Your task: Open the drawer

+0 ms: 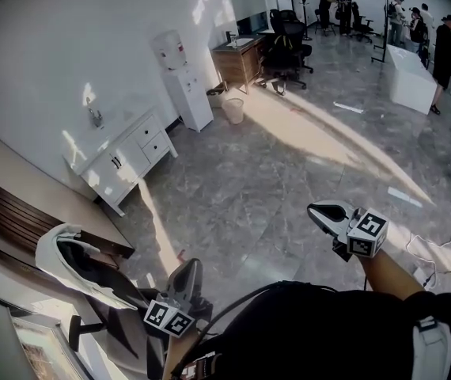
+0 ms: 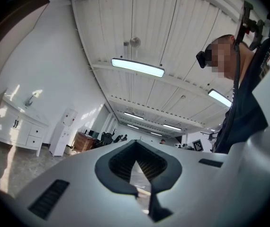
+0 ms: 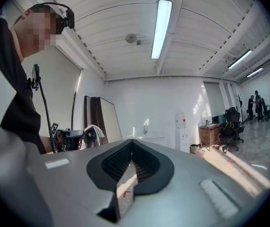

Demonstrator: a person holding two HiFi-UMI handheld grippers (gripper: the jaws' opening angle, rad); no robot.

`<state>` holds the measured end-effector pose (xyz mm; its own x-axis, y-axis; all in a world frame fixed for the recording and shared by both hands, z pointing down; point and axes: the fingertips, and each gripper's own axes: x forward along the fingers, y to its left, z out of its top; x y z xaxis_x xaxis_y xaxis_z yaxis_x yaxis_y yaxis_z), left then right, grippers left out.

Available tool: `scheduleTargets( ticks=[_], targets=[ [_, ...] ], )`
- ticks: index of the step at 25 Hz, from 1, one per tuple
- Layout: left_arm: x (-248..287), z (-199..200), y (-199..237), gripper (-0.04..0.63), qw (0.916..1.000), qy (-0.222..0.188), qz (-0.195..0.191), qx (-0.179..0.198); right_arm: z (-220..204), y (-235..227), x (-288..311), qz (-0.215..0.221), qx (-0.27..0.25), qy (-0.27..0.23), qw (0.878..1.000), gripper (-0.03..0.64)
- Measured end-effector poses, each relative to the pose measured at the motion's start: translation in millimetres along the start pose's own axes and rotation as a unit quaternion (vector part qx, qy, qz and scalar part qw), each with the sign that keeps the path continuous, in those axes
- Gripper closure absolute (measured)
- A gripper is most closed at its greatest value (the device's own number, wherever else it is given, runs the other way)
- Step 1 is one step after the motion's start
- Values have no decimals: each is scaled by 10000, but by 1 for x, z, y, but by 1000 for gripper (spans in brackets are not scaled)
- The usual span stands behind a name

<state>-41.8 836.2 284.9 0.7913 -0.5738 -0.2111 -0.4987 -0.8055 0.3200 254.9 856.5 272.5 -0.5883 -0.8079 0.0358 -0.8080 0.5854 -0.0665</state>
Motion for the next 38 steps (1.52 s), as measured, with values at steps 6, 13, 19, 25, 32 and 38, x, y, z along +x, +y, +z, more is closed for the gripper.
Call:
scheduleTargets(
  ticks=[6, 13, 19, 25, 32, 38],
  targets=[
    [28, -5, 29, 595, 9998, 51, 208, 4, -5, -38, 36, 207, 115, -34, 9997, 618],
    [103, -6, 36, 595, 9979, -23, 589, 280, -3, -132, 62, 578, 187, -84, 9981, 618],
    [180, -11, 41, 595, 9939, -223, 998, 415, 23, -228, 92, 1024, 80, -232, 9944, 618],
    [244, -28, 41, 595, 9913, -151, 1242, 418, 22, -295, 110, 1382, 94, -209, 9901, 618],
    [288, -32, 80, 595, 9904, -1, 1327, 383, 0, -347, 146, 1373, 364, -77, 9898, 618],
    [316, -28, 134, 595, 9945, -36, 1025, 221, -1, -366, 187, 1116, 310, 10, 9933, 618]
  ],
)
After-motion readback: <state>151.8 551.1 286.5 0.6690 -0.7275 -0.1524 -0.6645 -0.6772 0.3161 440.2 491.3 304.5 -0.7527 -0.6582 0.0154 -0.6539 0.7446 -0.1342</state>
